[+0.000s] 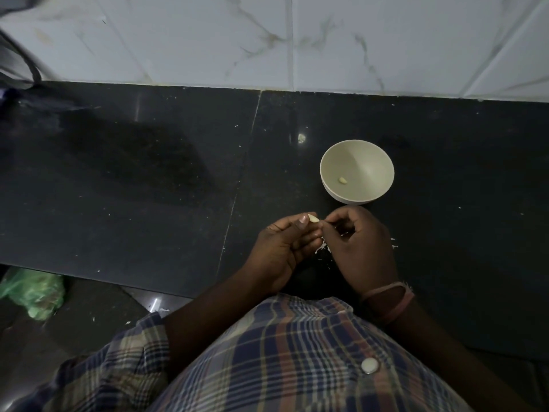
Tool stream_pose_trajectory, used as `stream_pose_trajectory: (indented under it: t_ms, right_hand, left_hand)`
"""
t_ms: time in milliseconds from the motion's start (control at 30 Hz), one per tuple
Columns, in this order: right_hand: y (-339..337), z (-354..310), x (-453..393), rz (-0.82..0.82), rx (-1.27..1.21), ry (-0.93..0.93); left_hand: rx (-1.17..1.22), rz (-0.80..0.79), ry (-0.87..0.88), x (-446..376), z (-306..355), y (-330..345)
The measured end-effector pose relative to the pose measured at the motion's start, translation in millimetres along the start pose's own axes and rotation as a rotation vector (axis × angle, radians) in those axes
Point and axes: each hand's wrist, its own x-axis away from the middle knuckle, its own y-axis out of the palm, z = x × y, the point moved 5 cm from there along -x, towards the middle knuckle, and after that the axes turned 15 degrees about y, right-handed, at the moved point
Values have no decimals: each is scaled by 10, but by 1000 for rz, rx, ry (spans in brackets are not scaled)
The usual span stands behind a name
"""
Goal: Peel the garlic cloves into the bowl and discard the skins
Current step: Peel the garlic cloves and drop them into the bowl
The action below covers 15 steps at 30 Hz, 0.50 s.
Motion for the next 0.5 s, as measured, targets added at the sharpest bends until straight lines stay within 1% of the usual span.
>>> stream_pose_trajectory:
  t_ms: [67, 167, 267, 367, 500]
  right_hand:
    - [-9, 18, -4, 8, -20, 32]
    - [-3, 37, -13, 24, 8, -1]
    - [43, 68, -12, -10, 49, -33]
    - [70, 86, -7, -36, 71, -27]
    - [41, 68, -22, 19, 41, -60]
  left_hand:
    - [11, -2, 14, -8, 5, 1]
    - [12, 7, 30, -27, 2, -26]
    - [28, -8, 39, -19, -2, -37]
    - [42, -23, 36, -11, 3, -38]
    - [24, -25, 54, -21, 17, -36]
